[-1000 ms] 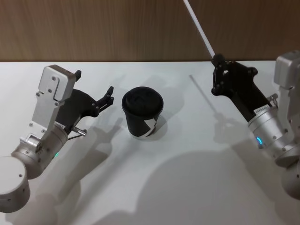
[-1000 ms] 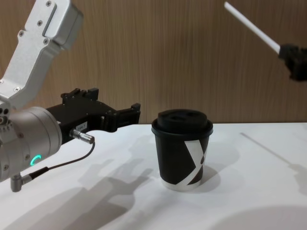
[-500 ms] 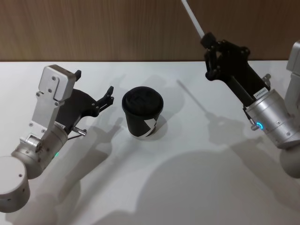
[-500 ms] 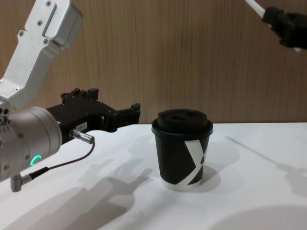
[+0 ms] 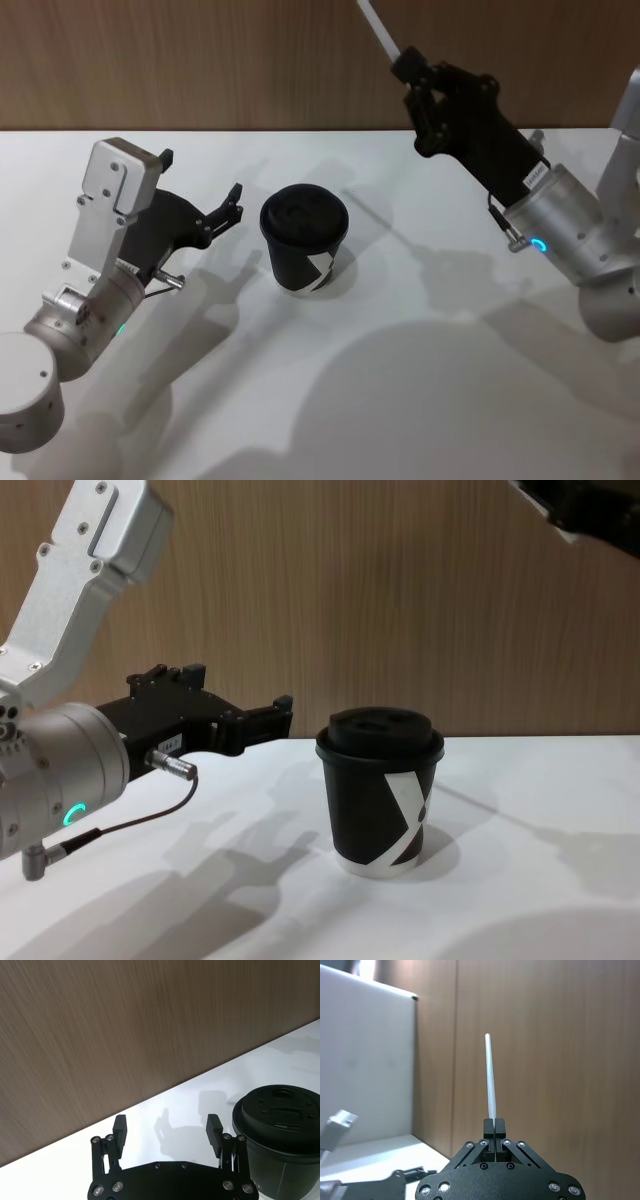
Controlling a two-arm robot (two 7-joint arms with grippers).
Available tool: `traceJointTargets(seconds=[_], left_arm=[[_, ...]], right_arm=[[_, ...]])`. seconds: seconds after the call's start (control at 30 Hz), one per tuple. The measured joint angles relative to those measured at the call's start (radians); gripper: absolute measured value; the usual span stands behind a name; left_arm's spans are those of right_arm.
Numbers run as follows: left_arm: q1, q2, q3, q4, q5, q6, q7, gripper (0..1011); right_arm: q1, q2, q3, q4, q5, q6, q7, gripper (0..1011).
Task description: Pick up the straw with one hand, pass it to the other hand, and insert it into the cup.
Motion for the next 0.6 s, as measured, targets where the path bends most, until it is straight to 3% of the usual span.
traceJointTargets(seconds=[0.37,0.6], left_arm=[[0.000,0.000,0.000,0.000,0.000,0.000,0.000,1001],[0.000,0.000,0.000,0.000,0.000,0.000,0.000,1001]], right_arm=[[0.087,-0.030,-0.056,0.098,0.090,-0.003,0.141,15],[0.120,-0.049,-0.086,0.140,0.123,0.006,0.182,15]])
